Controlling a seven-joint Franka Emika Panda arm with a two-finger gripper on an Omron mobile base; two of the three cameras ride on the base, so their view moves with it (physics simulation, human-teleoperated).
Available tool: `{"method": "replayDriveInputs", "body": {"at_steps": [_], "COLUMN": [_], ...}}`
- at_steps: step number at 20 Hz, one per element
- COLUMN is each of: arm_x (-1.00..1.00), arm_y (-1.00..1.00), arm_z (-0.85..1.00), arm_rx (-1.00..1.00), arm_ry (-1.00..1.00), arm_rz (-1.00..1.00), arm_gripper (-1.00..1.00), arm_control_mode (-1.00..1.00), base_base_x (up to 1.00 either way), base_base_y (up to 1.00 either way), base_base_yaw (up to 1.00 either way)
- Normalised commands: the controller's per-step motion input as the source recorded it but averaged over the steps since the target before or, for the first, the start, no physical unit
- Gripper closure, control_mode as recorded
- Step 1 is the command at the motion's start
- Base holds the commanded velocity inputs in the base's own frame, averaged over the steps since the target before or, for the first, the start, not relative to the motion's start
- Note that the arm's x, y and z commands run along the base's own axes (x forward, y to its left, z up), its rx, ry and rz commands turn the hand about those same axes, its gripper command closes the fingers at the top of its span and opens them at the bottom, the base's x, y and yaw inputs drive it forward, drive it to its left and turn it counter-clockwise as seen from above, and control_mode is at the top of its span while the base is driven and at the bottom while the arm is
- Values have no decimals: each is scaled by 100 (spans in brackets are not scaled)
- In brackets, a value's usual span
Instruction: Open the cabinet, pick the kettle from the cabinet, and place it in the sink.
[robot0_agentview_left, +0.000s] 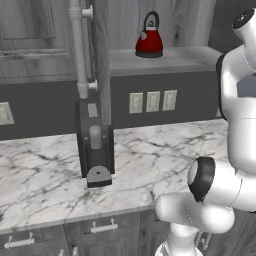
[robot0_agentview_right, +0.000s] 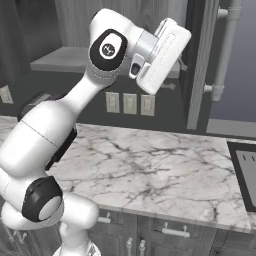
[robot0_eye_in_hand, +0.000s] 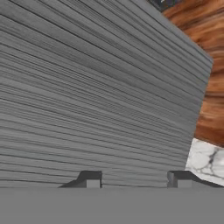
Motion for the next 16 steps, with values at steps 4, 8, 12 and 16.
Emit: {"method": "replayDriveInputs", "body": {"at_steps": [4,8,12,16], "arm_x": [0,0,-2,-3], "arm_y": [19,41,39,43], "arm_z": [-14,-1,6,8], "arm_rx": [0,-2,-2,-7], "arm_ry": [8,0,3,12], "arm_rz": [2,13,24,31], "arm_gripper": [-100,-100,-100,-100], "arm_control_mode": [-100,-100,-100,-100], "base_base_x": [0,0,0,0], "base_base_y": [0,0,0,0], "base_base_yaw": [0,0,0,0]}}
